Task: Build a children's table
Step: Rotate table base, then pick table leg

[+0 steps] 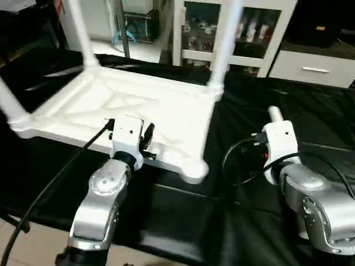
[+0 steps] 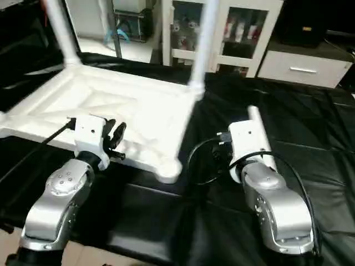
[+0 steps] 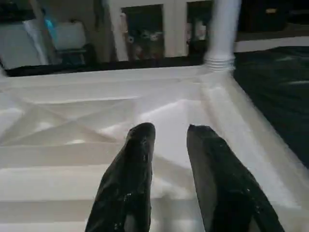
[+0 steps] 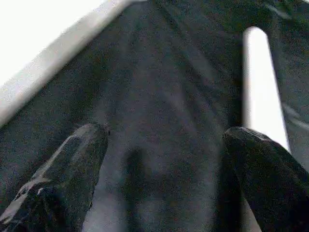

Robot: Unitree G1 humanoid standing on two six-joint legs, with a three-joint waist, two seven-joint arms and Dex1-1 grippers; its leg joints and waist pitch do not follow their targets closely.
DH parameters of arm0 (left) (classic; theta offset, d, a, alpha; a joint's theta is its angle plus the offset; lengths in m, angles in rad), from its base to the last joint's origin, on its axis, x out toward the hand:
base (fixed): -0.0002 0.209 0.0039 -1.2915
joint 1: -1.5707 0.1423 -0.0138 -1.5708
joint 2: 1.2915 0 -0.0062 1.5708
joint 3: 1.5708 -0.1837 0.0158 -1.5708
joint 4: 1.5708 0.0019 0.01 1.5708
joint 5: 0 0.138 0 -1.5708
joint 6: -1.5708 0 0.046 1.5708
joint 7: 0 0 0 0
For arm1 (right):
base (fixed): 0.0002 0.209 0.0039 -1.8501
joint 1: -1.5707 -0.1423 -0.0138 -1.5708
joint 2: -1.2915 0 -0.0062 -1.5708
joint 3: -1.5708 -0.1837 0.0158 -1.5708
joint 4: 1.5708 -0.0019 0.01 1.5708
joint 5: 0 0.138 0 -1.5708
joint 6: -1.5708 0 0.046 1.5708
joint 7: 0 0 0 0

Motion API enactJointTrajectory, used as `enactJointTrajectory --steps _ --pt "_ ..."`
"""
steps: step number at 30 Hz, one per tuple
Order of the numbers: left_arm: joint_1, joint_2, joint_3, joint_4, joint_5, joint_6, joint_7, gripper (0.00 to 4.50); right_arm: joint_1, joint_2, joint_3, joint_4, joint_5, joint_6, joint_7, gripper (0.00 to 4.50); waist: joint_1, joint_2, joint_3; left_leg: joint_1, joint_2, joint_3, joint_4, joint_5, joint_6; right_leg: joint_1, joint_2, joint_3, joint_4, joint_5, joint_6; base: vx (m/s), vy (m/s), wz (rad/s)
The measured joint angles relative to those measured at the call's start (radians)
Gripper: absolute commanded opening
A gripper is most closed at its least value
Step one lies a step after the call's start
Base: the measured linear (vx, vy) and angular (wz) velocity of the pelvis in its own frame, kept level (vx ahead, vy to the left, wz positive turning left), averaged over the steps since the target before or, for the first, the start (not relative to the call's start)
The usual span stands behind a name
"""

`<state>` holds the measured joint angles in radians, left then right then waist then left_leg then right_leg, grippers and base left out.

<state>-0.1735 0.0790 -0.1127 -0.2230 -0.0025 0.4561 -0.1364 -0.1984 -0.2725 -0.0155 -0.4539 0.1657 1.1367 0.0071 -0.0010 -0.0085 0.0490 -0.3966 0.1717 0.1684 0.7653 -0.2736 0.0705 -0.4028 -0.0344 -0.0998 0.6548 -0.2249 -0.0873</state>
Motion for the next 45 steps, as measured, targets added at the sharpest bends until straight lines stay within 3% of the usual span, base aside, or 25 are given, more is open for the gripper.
enactJointTrajectory --steps 1,2,3,4,5,6,7,8,9,10,11,12,13,14,15,16,18,20,21,23,26,28,32,38,45 --pt "0.0 -0.003 -0.016 0.0 0.0 0.0 -0.003 1.4 -0.001 0.0 -0.001 0.0 -0.001 0.0 0.0 4.17 -0.004 0.0 -0.003 -0.004 -0.033 -0.003 0.032 -0.008 0.003 0.003 0.009 -0.001 -0.013 0.008 -0.008 -0.043 -0.146 -0.07" --pt "-0.003 -0.005 -0.024 0.0 0.0 -0.002 -0.004 1.4 -0.004 0.0 -0.002 -0.001 -0.002 0.0 0.0 4.17 -0.012 0.008 -0.008 -0.003 -0.068 -0.008 0.018 -0.009 0.005 0.004 0.024 -0.018 -0.031 0.02 -0.014 -0.043 -0.146 -0.07" --pt "-0.007 -0.004 -0.024 0.0 0.001 -0.002 -0.005 1.4 -0.004 0.0 -0.004 -0.001 -0.002 0.001 0.0 4.17 -0.018 0.025 -0.013 -0.002 -0.078 -0.01 -0.018 -0.014 0.01 0.005 0.051 -0.036 -0.05 0.029 -0.015 -0.06 -0.145 0.05" --pt "-0.011 0.0 -0.022 0.002 0.001 -0.003 -0.005 1.4 -0.004 0.007 -0.006 -0.001 -0.004 0.005 0.0 4.17 -0.019 0.044 -0.013 0.005 -0.062 -0.035 -0.048 -0.034 -0.035 0.014 0.072 -0.069 -0.078 0.044 -0.009 -0.072 -0.145 0.0" --pt "-0.007 0.009 -0.017 0.01 0.003 -0.002 -0.004 1.4 -0.009 0.014 0.0 -0.002 -0.003 0.011 0.002 4.17 -0.021 0.048 -0.012 0.005 -0.034 -0.041 -0.053 -0.027 -0.047 0.001 0.074 -0.079 -0.039 0.015 0.048 -0.072 -0.145 0.0" --pt "-0.007 0.017 -0.011 0.011 0.006 -0.002 -0.004 1.4 -0.016 0.021 0.006 -0.004 -0.002 0.011 0.002 4.17 -0.025 0.048 -0.013 0.003 -0.025 -0.046 -0.055 -0.019 -0.057 -0.031 0.056 -0.058 0.084 -0.036 0.106 -0.062 -0.128 -0.08" --pt "-0.008 0.018 -0.002 0.011 0.008 -0.002 -0.003 1.4 -0.017 0.023 0.006 -0.006 -0.002 0.011 0.002 4.17 -0.024 0.045 -0.016 0.0 -0.02 -0.053 -0.057 -0.012 -0.066 -0.052 0.031 -0.025 0.175 -0.061 0.122 -0.078 -0.143 0.03" --pt "-0.009 0.019 0.0 0.011 0.01 -0.003 -0.003 1.4 -0.019 0.022 0.006 -0.006 -0.003 0.013 0.001 4.17 -0.017 0.044 -0.018 -0.007 -0.012 -0.056 -0.059 -0.003 -0.074 -0.05 -0.007 0.013 0.178 -0.069 0.109 -0.078 -0.143 0.03" --pt "-0.009 0.02 0.0 0.011 0.012 -0.003 -0.003 1.4 -0.027 0.025 0.006 -0.006 -0.002 0.013 0.001 4.17 -0.012 0.037 -0.021 -0.014 -0.01 -0.056 -0.062 0.006 -0.083 -0.042 -0.042 0.037 0.144 -0.071 0.094 -0.089 -0.198 0.01" --pt "-0.009 0.02 0.0 0.012 0.015 -0.002 -0.002 1.4 -0.035 0.026 0.008 -0.007 -0.002 0.013 0.002 4.17 -0.011 0.02 -0.023 -0.017 -0.01 -0.056 -0.064 0.013 -0.092 -0.022 -0.068 0.059 0.088 -0.069 0.06 -0.086 -0.287 -0.06" --pt "-0.009 0.016 0.0 0.014 0.017 0.003 -0.001 1.4 -0.038 0.027 0.009 -0.008 -0.002 0.013 0.002 4.17 -0.007 0.007 -0.024 -0.019 -0.002 -0.056 -0.068 0.023 -0.097 -0.012 -0.084 0.057 0.061 -0.058 0.081 -0.086 -0.287 -0.06" --pt "-0.011 0.007 0.0 0.021 0.017 0.017 0.002 1.4 -0.032 0.024 0.009 -0.006 -0.003 0.014 0.002 4.17 -0.007 0.002 -0.022 -0.032 -0.005 -0.055 -0.054 0.023 -0.037 -0.01 -0.079 0.053 0.05 -0.048 0.092 -0.109 -0.263 -0.05" --pt "-0.017 -0.006 -0.003 0.027 0.015 0.036 0.008 1.4 -0.026 0.017 0.003 -0.004 -0.004 0.015 0.002 4.17 0.004 0.003 -0.021 -0.033 -0.008 -0.048 -0.021 0.003 0.017 -0.006 -0.075 0.049 0.042 -0.039 0.1 -0.059 -0.096 -0.03" --pt "-0.019 -0.026 -0.009 0.028 0.008 0.052 0.011 1.4 -0.026 0.015 -0.001 -0.001 -0.007 0.016 0.001 4.17 0.006 -0.006 -0.017 -0.027 -0.028 -0.044 -0.007 0.001 0.018 -0.003 -0.072 0.047 0.038 -0.033 0.102 -0.107 -0.217 -0.11" --pt "-0.03 -0.03 -0.017 0.029 -0.003 0.065 0.011 1.4 -0.032 0.014 -0.007 -0.001 -0.008 0.014 0.003 4.17 0.006 -0.004 -0.017 -0.002 -0.053 -0.043 -0.035 0.009 -0.004 -0.003 -0.064 0.045 0.035 -0.03 0.105 -0.089 -0.217 -0.12" --pt "-0.042 -0.026 -0.017 0.028 -0.003 0.067 0.011 1.4 -0.034 0.014 -0.01 -0.001 -0.008 0.013 0.004 4.17 0.007 0.003 -0.018 0.01 -0.065 -0.046 -0.056 0.003 -0.012 -0.003 -0.054 0.042 0.028 -0.023 0.101 -0.137 -0.265 -0.13" --pt "-0.051 -0.009 -0.014 0.029 -0.002 0.067 0.01 1.4 -0.036 0.014 -0.011 0.007 -0.009 0.013 0.013 4.17 0.012 0.002 -0.016 0.01 -0.078 -0.062 -0.038 -0.001 -0.016 -0.004 -0.052 0.041 0.027 -0.014 0.094 -0.098 -0.117 -0.04" --pt "-0.046 0.009 -0.019 0.029 0.0 0.047 -0.008 1.4 -0.049 0.012 -0.012 0.026 -0.009 0.011 0.02 4.17 0.018 0.007 -0.015 0.007 -0.07 -0.093 -0.014 -0.001 -0.018 -0.003 -0.058 0.045 0.026 -0.007 0.097 -0.104 -0.036 -0.03" --pt "-0.045 0.02 -0.023 0.025 -0.001 0.04 -0.024 1.41 -0.058 0.012 -0.014 0.036 -0.008 0.009 0.023 4.33 0.017 0.013 -0.014 0.015 -0.061 -0.102 -0.039 0.002 -0.022 -0.002 -0.059 0.045 0.025 -0.005 0.1 -0.094 0.047 0.0" --pt "-0.035 0.044 -0.032 0.008 -0.005 0.038 -0.072 1.41 -0.077 0.023 -0.022 0.05 0.001 0.007 0.028 4.33 0.001 0.035 -0.008 0.031 -0.036 -0.089 -0.079 0.024 -0.121 0.005 -0.058 0.04 0.011 0.001 0.102 -0.092 0.099 0.11" --pt "-0.01 0.104 -0.071 -0.011 -0.026 0.036 -0.168 1.41 -0.097 0.032 -0.021 0.079 0.026 0.013 0.052 4.33 -0.018 0.044 -0.001 0.028 -0.029 -0.078 -0.102 0.033 -0.124 0.028 -0.048 0.047 -0.048 0.017 0.076 -0.08 0.125 0.17" --pt "0.006 0.151 -0.104 -0.049 -0.044 0.021 -0.232 1.41 -0.126 0.038 -0.029 0.1 0.035 0.018 0.059 4.33 -0.022 0.044 0.0 0.032 -0.032 -0.072 -0.102 0.033 -0.124 0.037 -0.049 0.053 -0.063 0.028 0.071 -0.045 0.11 0.04" --pt "0.015 0.179 -0.15 -0.109 -0.089 0.009 -0.33 1.41 -0.162 0.047 -0.04 0.158 0.035 0.035 0.06 4.33 -0.024 0.032 0.004 0.033 -0.036 -0.051 -0.109 0.033 -0.124 0.034 -0.061 0.063 -0.064 0.015 0.093 -0.017 0.039 0.02" --pt "0.078 0.29 -0.211 -0.233 -0.233 0.092 -0.547 1.41 -0.227 0.069 -0.035 0.373 -0.007 0.041 0.019 4.33 -0.026 0.021 0.007 0.025 -0.033 -0.047 -0.117 0.034 -0.125 0.016 -0.06 0.064 -0.057 0.02 0.094 0.0 0.0 0.0" --pt "0.075 0.307 -0.206 -0.263 -0.257 0.113 -0.567 1.41 -0.244 0.119 -0.061 0.498 0.018 0.055 0.025 4.33 -0.018 0.012 0.004 0.027 -0.017 -0.032 -0.125 0.045 -0.138 0.005 -0.058 0.063 -0.038 0.04 0.106 0.025 -0.033 0.01"
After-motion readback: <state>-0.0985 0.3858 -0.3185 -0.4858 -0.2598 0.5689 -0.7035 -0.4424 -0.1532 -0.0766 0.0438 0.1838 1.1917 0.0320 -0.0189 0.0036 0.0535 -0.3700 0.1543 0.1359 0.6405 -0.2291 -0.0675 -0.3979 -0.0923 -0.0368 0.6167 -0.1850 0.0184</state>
